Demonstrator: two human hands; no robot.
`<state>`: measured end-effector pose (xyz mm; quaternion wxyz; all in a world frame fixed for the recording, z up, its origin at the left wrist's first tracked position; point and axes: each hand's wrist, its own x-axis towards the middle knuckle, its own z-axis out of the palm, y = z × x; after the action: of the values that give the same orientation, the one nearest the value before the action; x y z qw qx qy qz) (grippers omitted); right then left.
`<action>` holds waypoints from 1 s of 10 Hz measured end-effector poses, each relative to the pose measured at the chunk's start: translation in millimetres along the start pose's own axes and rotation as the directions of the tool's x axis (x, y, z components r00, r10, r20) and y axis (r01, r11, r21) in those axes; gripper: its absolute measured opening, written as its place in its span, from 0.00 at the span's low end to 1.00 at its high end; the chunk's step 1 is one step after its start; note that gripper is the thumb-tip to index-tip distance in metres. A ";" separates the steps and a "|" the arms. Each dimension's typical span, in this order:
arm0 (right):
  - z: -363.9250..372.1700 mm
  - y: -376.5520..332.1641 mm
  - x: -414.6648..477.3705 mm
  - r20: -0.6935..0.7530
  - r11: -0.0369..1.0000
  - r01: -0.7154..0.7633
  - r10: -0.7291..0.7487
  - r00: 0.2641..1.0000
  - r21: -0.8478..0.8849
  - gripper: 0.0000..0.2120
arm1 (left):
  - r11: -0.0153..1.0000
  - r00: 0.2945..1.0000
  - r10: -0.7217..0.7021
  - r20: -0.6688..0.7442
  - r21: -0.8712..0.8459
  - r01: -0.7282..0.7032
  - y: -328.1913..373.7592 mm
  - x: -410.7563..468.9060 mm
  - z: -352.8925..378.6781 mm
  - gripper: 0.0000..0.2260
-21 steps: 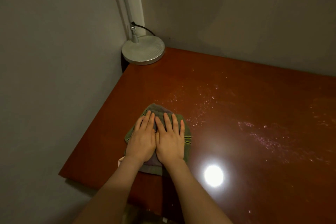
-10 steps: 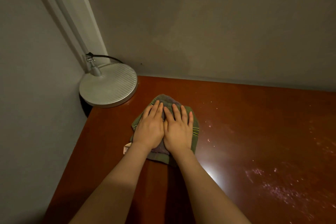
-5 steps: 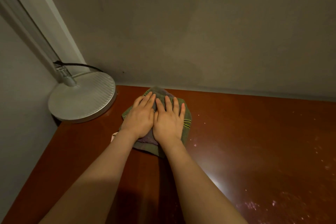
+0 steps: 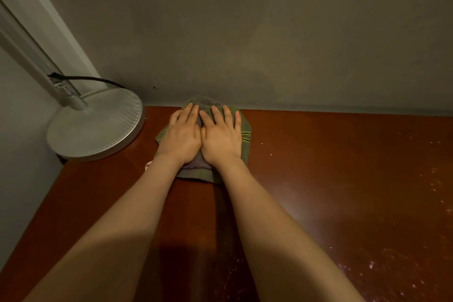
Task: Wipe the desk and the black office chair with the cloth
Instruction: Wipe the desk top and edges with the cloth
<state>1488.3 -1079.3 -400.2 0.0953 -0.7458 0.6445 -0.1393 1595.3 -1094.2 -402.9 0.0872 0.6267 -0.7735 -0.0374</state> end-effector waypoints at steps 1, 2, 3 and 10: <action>-1.1 3.8 -0.2 0.004 0.999 0.023 -0.023 1.000 0.023 0.22 | 1.000 1.000 -0.019 0.006 0.014 0.019 6.2 -2.5 -3.6 0.30; -2.0 6.3 -0.4 0.004 0.999 0.044 -0.044 0.999 0.030 0.22 | 0.999 0.999 -0.032 0.015 0.027 0.031 9.8 -2.9 -5.0 0.25; -2.8 7.2 -0.9 0.007 0.998 0.053 -0.053 0.999 0.037 0.22 | 1.000 1.000 -0.013 0.010 0.028 0.012 10.4 -3.6 -4.3 0.29; -19.9 50.6 -6.9 0.039 0.996 0.086 -0.086 0.996 0.011 0.22 | 0.994 0.997 -0.067 0.034 0.091 0.064 57.5 1.1 0.0 0.26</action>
<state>1433.6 -1079.4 -398.3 0.1056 -0.7749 0.6092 -0.1315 1539.7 -1083.1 -393.3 0.0431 0.6541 -0.7550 -0.0170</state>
